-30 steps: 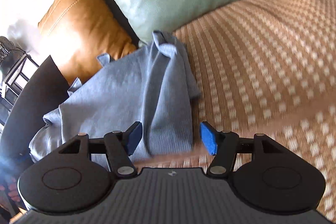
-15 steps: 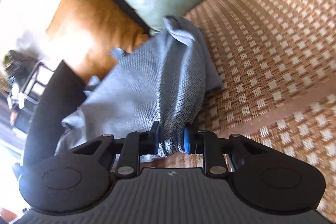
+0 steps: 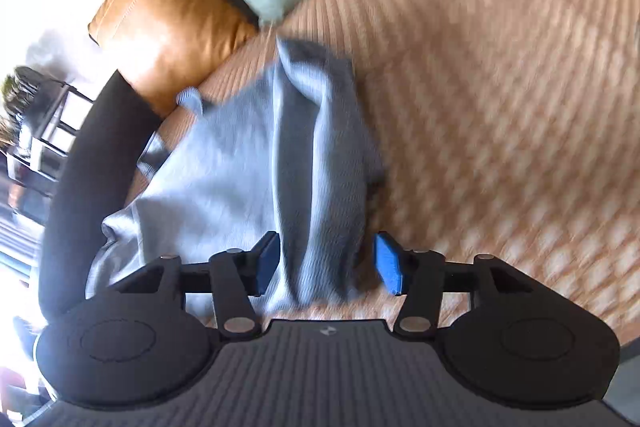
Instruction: Fold clothes
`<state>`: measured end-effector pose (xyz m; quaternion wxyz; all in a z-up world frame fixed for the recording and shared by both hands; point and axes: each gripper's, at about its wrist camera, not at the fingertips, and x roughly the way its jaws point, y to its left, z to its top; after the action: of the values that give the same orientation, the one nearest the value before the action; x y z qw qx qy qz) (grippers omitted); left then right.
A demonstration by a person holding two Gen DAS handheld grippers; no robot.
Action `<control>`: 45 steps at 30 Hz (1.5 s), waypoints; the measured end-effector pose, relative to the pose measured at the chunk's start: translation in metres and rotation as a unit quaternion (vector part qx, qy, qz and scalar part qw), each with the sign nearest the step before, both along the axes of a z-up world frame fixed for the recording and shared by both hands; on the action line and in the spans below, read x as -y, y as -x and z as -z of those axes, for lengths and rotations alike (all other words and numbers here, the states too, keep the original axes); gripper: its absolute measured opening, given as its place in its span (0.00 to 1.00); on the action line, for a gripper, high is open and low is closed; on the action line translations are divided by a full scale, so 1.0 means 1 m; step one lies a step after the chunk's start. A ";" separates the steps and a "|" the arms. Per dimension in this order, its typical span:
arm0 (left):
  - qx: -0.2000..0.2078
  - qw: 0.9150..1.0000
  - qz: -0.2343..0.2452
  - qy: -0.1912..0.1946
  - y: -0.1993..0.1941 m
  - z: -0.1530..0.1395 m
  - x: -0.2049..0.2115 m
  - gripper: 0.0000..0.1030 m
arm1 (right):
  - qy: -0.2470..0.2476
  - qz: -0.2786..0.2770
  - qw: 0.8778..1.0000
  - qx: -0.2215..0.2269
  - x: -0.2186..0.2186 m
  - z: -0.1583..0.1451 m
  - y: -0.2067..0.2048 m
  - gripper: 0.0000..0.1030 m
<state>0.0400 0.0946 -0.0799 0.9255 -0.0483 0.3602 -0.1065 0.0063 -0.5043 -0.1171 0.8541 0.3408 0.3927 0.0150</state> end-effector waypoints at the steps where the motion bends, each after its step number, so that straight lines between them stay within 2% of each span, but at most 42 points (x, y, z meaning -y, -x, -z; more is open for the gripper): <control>1: 0.021 0.999 0.008 -0.023 -0.003 -0.009 0.006 0.73 | 0.008 0.000 1.000 0.012 0.002 -0.009 -0.005 0.56; 3: 0.053 0.997 0.027 -0.049 -0.017 -0.023 0.021 0.73 | 0.027 -0.001 0.999 0.034 0.005 -0.025 -0.019 0.56; 5: 0.061 0.996 0.042 -0.051 -0.035 -0.028 0.035 0.72 | 0.048 -0.002 0.997 0.056 0.004 -0.037 -0.036 0.56; 9: 0.034 0.994 0.068 -0.078 -0.068 -0.010 0.062 0.67 | 0.094 -0.021 0.993 0.075 -0.003 -0.042 -0.065 0.56; 12: 0.009 0.996 0.067 -0.063 -0.079 0.004 0.067 0.66 | 0.128 -0.039 0.989 0.067 -0.009 -0.036 -0.085 0.56; 15: -0.015 0.997 0.063 -0.033 -0.089 0.009 0.069 0.58 | 0.156 -0.048 0.985 0.058 -0.011 -0.027 -0.099 0.56; 16: -0.025 0.997 0.064 -0.025 -0.093 0.012 0.069 0.53 | 0.157 -0.049 0.985 0.056 -0.009 -0.024 -0.103 0.56; 25: -0.058 0.997 0.044 0.003 -0.114 0.023 0.059 0.53 | 0.139 -0.049 0.989 0.028 -0.009 -0.004 -0.134 0.55; 26: -0.061 0.997 0.042 0.008 -0.116 0.024 0.057 0.39 | 0.130 -0.049 0.990 0.025 -0.008 -0.003 -0.136 0.52; 27: -0.062 0.997 0.037 0.013 -0.119 0.024 0.056 0.24 | 0.120 -0.050 0.991 0.022 -0.007 -0.001 -0.139 0.37; 28: -0.063 0.997 0.032 0.018 -0.122 0.025 0.054 0.02 | 0.106 -0.051 0.993 0.020 -0.005 0.000 -0.142 0.20; 29: -0.059 0.998 0.022 0.029 -0.124 0.024 0.049 0.02 | 0.087 -0.039 0.995 0.030 0.001 -0.001 -0.142 0.03; 30: -0.056 0.998 0.013 0.040 -0.125 0.023 0.043 0.01 | 0.069 -0.025 0.996 0.042 0.008 -0.003 -0.142 0.03; 32: -0.056 0.998 -0.010 0.038 -0.130 0.026 0.032 0.00 | 0.038 0.019 0.998 0.048 0.027 0.002 -0.143 0.03; 36: -0.078 0.995 -0.035 0.042 -0.143 0.041 0.016 0.00 | 0.047 0.033 0.998 0.012 0.039 0.026 -0.149 0.03; 42: -0.080 0.995 -0.040 0.036 -0.146 0.045 0.016 0.00 | 0.041 0.050 0.998 -0.014 0.039 0.044 -0.151 0.03; 43: -0.073 0.996 -0.037 0.037 -0.144 0.043 0.016 0.02 | 0.045 0.049 0.998 -0.012 0.037 0.041 -0.150 0.03; 44: -0.067 0.996 -0.034 0.037 -0.142 0.039 0.015 0.25 | 0.051 0.045 0.998 -0.007 0.035 0.035 -0.149 0.06; 45: -0.064 0.997 -0.035 0.036 -0.139 0.034 0.015 0.26 | 0.060 0.048 0.997 -0.002 0.034 0.030 -0.146 0.11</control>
<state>0.1792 0.0799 -0.1142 0.9015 -0.1011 0.4124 -0.0836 0.1522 -0.5380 -0.1467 0.8719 0.3078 0.3776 -0.0501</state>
